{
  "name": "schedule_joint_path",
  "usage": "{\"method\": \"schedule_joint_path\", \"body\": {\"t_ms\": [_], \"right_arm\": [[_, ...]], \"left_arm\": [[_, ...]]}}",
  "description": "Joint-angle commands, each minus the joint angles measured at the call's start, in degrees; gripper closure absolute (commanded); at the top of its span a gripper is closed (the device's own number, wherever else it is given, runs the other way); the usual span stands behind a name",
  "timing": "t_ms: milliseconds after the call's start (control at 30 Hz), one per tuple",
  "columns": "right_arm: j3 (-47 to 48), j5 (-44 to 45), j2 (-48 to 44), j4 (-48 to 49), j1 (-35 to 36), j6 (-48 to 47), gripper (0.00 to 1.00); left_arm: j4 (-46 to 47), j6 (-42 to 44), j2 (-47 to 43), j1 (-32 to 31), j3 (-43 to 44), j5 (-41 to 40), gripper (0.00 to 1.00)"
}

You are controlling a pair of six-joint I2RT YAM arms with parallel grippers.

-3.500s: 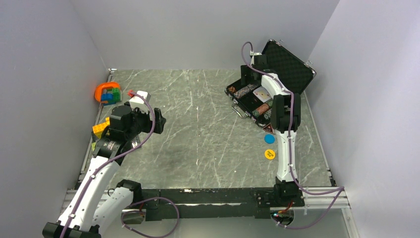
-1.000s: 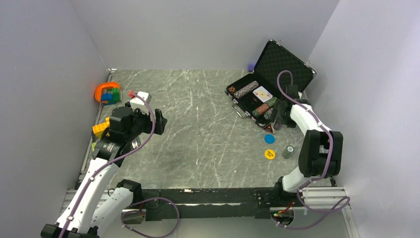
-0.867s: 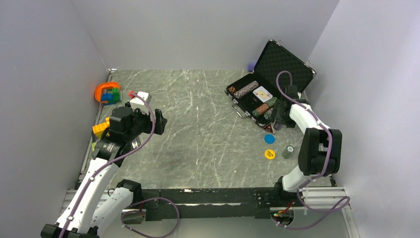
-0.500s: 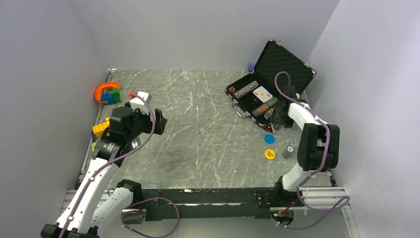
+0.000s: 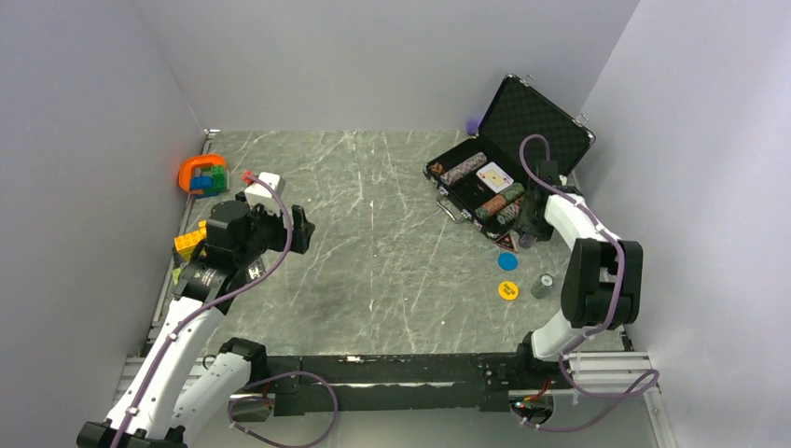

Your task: Pack up texas hold em set

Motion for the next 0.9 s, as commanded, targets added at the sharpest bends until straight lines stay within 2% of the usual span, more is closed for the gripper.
{"method": "schedule_joint_path", "body": {"t_ms": [0,167,267,433,567,867], "right_arm": [[2.69,4.29,-9.48,-1.54,0.46,1.54,1.0],[4.94,4.47,-14.61,1.15,3.36,2.56,1.0],[7.98,8.7,-13.49,4.17,9.99,2.08,1.0],[17.28,19.25,-5.11,7.0,19.57,-1.45,1.0],[21.9,22.06,0.67,13.32,25.14,-7.49,1.0],[37.54,26.86,19.53,18.96,28.8,-22.21,1.0]], "left_arm": [[0.65,0.18,-0.36,-0.29,1.57,0.24,0.02],[0.74,0.07,-0.1,-0.24,1.51,0.5,0.02],[0.7,0.14,-0.04,-0.24,1.55,0.35,0.02],[0.55,0.27,0.21,-0.27,1.53,0.1,0.02],[0.59,0.33,0.54,-0.29,1.59,0.05,0.02],[0.37,0.42,1.14,-0.28,1.74,-0.03,0.02]]}}
